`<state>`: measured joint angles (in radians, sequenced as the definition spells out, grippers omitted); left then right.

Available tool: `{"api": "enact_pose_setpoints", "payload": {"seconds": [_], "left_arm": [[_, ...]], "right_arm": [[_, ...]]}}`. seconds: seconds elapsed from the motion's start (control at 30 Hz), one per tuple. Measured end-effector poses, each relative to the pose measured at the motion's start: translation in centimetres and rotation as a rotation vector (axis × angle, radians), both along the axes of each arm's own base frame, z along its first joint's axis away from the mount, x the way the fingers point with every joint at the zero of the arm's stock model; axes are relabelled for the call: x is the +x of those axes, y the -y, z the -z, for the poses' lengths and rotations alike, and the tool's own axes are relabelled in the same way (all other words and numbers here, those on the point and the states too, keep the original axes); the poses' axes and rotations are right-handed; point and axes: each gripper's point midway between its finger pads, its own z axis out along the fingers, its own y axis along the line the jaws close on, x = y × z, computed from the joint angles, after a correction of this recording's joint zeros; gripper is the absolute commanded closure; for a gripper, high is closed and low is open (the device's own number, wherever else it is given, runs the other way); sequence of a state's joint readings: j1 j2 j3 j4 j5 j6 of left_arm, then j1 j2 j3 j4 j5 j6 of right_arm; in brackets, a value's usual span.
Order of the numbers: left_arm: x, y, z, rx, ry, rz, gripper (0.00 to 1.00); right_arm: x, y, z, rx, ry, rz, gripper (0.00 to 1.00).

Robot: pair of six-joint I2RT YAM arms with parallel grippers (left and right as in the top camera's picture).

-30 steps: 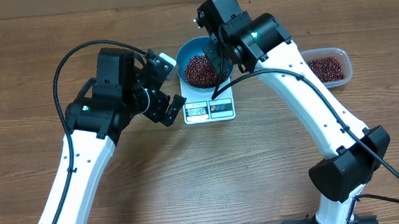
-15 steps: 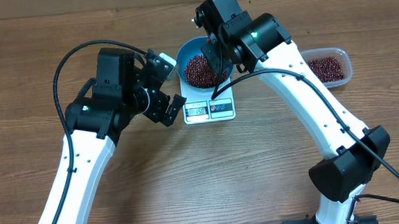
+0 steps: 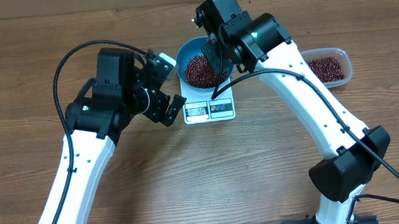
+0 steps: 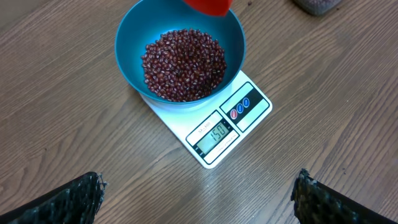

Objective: Scoop item into bowl and weigh 150g on scale
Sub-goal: 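Tilt the scoop slightly with the right gripper to trickle beans in, then move the scoop with the right gripper back over the bean tub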

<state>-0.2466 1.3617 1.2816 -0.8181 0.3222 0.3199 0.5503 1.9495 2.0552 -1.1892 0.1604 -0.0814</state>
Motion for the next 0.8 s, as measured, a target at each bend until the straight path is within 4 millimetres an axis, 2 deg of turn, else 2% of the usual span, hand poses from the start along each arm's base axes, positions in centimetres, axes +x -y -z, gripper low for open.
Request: {"api": "enact_pose_setpoints", "payload": {"seconds": [0.37,0.5,0.63,0.73,0.8], "left_arm": [[0.0,0.0,0.0,0.000,0.000,0.001,0.00],[0.0,0.0,0.0,0.000,0.000,0.000,0.00],[0.0,0.0,0.0,0.000,0.000,0.000,0.00],[0.0,0.0,0.0,0.000,0.000,0.001,0.01],[0.0,0.0,0.0,0.000,0.000,0.000,0.00]], "right_arm": [[-0.1,0.2,0.0,0.023,-0.016,0.016,0.96],[0.1,1.2,-0.9,0.110,-0.042,0.031,0.96],[0.0,4.4,-3.0,0.209,-0.063,0.078,0.96],[-0.1,7.9,-4.8,0.278,-0.065,0.144,0.96],[-0.1,11.2,-5.9,0.324,-0.061,0.226,0.96]]}}
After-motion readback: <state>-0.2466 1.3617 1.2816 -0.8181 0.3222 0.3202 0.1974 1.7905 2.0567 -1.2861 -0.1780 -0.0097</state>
